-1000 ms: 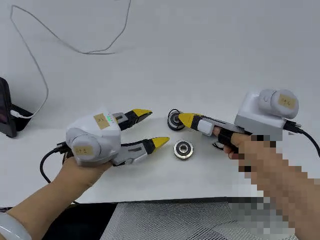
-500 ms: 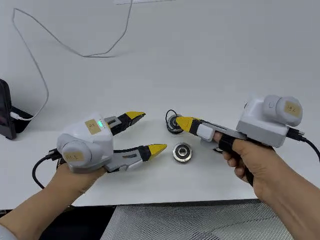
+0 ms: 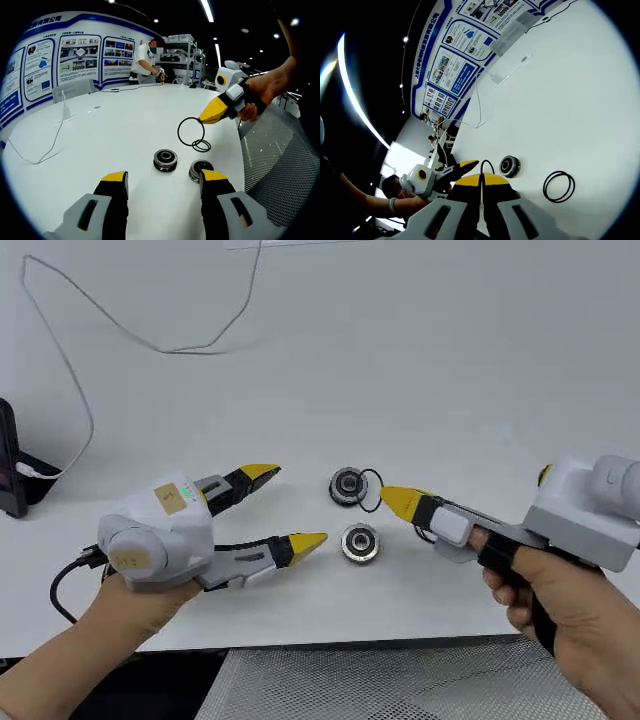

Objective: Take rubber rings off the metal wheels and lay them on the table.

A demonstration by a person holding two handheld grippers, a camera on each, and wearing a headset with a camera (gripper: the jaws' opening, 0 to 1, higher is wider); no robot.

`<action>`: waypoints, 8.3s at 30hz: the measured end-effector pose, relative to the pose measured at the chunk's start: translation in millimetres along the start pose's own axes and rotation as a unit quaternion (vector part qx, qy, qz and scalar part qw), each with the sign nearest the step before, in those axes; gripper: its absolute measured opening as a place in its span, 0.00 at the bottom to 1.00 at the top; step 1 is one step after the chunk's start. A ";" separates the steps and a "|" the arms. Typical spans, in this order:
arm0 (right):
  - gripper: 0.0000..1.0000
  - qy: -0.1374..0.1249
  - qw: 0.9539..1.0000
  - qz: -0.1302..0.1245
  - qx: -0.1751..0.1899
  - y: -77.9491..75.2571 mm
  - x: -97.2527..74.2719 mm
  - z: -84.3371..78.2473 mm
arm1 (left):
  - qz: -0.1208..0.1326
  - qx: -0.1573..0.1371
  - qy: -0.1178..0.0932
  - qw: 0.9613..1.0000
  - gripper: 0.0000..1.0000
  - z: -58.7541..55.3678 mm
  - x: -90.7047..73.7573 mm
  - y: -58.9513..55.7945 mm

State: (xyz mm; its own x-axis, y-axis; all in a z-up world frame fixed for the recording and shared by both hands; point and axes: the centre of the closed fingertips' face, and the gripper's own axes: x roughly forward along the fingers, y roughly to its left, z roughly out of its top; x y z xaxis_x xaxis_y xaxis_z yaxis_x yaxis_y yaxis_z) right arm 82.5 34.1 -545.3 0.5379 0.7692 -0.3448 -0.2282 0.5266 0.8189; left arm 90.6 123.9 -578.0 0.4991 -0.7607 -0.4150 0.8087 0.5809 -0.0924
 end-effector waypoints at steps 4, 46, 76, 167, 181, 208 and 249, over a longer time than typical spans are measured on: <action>0.01 -0.008 1.000 -0.016 0.021 -15.5 -11.6 -0.7 | -0.001 0.002 -0.005 1.000 0.60 2.4 -0.2 -2.3; 0.12 0.040 0.980 -0.161 -0.112 -82.2 -41.8 -10.7 | -0.001 0.001 0.001 1.000 0.55 0.3 -2.4 -2.5; 0.11 0.053 0.981 -0.080 -0.168 -35.1 39.1 -1.8 | -0.026 0.029 0.006 0.999 0.35 19.8 32.7 -11.3; 0.11 0.023 0.998 -0.036 0.042 -44.3 61.8 -10.0 | -0.026 0.061 0.057 0.996 0.13 1.6 63.7 -4.0; 0.05 0.026 0.999 -0.036 0.017 -46.1 61.1 -8.7 | -0.027 0.057 0.057 0.996 0.13 1.8 62.6 -4.7; 0.01 0.042 0.999 -0.017 -0.027 -27.8 61.2 -6.5 | -0.027 0.053 0.055 0.997 0.13 1.5 63.6 -3.7; 0.01 0.035 0.999 -0.011 -0.027 -19.2 62.8 -5.5 | -0.024 0.050 0.038 0.998 0.36 -2.5 38.4 -2.5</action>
State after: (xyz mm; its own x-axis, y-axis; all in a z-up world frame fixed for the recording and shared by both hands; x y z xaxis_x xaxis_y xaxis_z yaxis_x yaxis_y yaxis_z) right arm 116.2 74.4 -585.1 0.4862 0.7799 -0.3941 -0.2614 0.5602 0.7860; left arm 106.9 93.9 -596.0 0.4371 -0.7601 -0.4809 0.8599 0.5098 -0.0242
